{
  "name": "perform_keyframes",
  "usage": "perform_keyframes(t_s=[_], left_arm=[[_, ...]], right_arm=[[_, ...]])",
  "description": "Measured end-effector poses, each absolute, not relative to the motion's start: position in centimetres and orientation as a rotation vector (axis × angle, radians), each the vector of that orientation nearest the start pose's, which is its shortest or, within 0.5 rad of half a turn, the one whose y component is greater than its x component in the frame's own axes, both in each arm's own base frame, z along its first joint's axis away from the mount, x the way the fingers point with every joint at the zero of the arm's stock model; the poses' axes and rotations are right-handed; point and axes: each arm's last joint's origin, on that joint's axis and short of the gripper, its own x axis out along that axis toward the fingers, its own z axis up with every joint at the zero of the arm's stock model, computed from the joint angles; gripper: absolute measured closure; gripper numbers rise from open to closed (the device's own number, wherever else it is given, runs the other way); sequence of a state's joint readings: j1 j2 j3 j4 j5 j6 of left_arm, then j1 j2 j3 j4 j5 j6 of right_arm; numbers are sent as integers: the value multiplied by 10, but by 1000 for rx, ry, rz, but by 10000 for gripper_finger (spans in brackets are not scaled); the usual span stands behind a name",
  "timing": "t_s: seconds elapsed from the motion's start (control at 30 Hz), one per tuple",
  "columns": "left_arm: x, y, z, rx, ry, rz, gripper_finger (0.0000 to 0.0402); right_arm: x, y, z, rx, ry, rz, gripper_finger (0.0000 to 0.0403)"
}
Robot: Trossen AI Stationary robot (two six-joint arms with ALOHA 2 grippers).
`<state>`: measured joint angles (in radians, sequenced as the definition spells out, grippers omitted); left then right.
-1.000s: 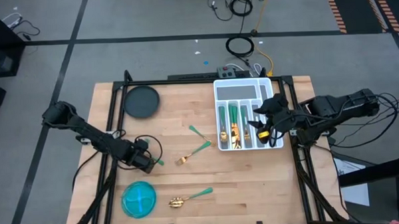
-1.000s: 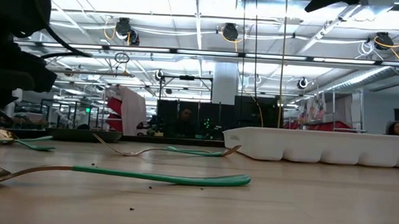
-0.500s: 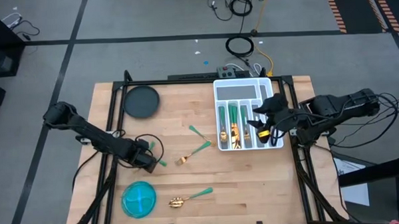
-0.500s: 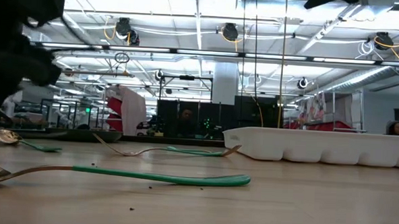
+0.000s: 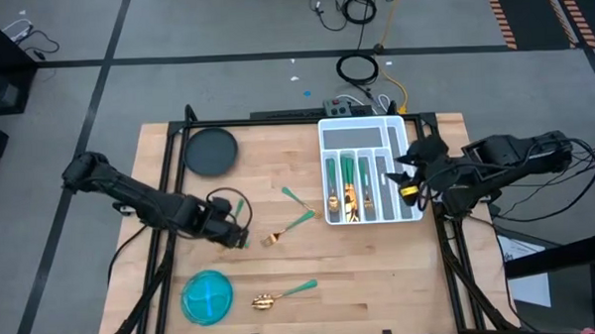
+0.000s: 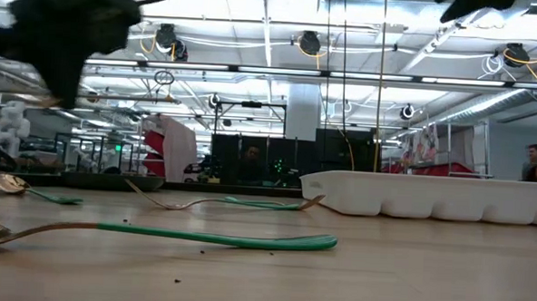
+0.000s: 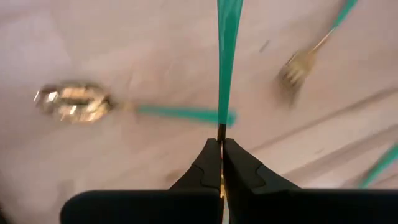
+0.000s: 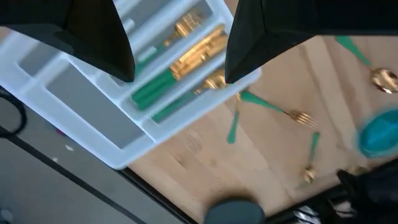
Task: Sort silverware
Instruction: Put the left green fork into the middle right slot of the white silverware tray
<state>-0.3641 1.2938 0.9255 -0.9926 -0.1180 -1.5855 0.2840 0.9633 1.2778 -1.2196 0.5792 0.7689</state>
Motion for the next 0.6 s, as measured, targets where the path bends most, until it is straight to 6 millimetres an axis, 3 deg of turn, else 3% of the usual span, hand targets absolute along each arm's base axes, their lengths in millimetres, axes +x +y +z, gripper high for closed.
perform_keyframes(t_s=[0.33,0.6], left_arm=[[249,-19,277,-1043,739,778,400],[295,30,297,-1042,471,699,400]], right_arm=[[120,19,376,349,745,-632,160],[110,16,376,340,759,-638,160]])
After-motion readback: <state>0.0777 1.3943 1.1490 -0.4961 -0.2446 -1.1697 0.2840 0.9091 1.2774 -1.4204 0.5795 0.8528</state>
